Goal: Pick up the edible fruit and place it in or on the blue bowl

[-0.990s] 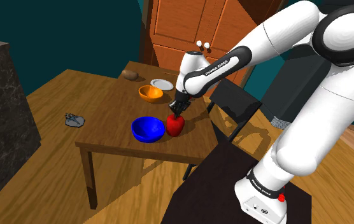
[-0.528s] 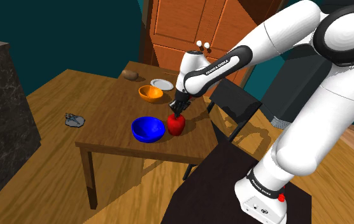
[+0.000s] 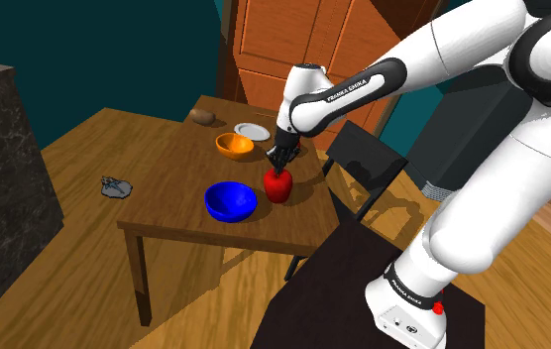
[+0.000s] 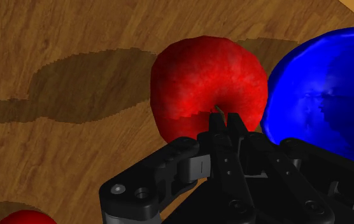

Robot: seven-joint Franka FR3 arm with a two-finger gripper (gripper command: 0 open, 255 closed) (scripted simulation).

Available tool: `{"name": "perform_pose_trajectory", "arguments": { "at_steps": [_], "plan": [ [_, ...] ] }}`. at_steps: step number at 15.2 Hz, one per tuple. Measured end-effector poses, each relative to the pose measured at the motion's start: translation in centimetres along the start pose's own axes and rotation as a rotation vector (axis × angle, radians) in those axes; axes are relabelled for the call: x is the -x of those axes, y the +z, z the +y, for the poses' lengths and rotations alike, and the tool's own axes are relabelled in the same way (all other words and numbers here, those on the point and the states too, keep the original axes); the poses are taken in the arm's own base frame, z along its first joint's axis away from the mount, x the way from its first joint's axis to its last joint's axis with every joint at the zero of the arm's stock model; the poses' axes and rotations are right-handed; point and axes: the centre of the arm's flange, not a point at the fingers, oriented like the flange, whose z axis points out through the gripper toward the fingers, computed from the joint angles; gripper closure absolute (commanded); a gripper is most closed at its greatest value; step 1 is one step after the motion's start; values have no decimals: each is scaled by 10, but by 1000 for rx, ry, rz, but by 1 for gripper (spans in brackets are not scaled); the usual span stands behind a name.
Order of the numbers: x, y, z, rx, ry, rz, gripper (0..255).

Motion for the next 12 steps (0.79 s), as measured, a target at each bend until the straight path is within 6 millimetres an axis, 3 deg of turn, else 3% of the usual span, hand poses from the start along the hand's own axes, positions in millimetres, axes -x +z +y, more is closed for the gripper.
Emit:
{"name": "perform_pose_trajectory", "arguments": {
  "at_steps": [12],
  "plan": [
    [-1,-63,3,0,0,0,255]
  ]
}}
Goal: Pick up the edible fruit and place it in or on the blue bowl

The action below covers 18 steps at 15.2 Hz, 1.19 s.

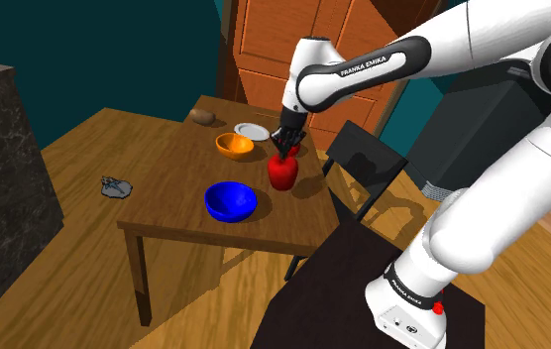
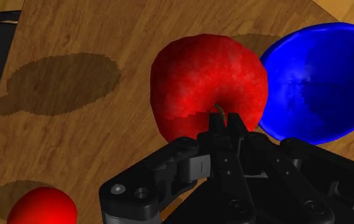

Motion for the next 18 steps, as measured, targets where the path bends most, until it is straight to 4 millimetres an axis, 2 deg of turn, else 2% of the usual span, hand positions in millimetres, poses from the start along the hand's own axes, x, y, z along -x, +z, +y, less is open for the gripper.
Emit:
{"name": "perform_pose_trajectory", "arguments": {
  "at_steps": [8,9,18],
  "plan": [
    [-3,-42,2,0,0,0,255],
    [-5,-48,-3,0,0,0,255],
    [-26,-105,-98,0,-1,0,255]
  ]
}}
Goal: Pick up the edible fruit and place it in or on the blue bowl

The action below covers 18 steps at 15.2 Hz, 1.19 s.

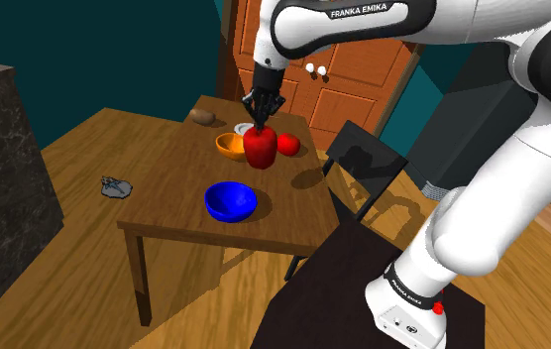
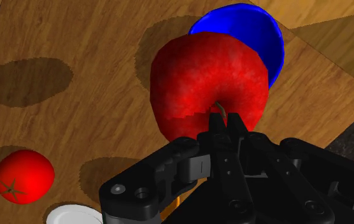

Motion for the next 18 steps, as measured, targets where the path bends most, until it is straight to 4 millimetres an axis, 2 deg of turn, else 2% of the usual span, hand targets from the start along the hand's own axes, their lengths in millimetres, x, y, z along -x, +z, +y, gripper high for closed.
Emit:
{"name": "perform_pose_trajectory", "arguments": {
  "at_steps": [3,5,18],
  "plan": [
    [-9,-21,-32,0,0,0,255],
    [-10,-21,-43,0,0,0,255],
    [-7,46,-48,0,1,-1,255]
  ]
}}
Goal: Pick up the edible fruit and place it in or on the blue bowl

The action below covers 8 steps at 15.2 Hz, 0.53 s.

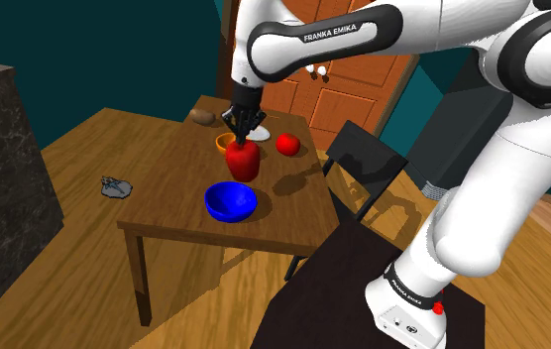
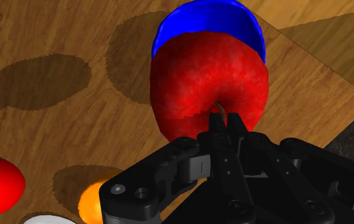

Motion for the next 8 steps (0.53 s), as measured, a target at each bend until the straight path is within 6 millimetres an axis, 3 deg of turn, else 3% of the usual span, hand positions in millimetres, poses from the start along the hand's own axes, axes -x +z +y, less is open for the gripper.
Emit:
{"name": "perform_pose_trajectory", "arguments": {
  "at_steps": [8],
  "plan": [
    [2,43,-1,0,0,0,255]
  ]
}}
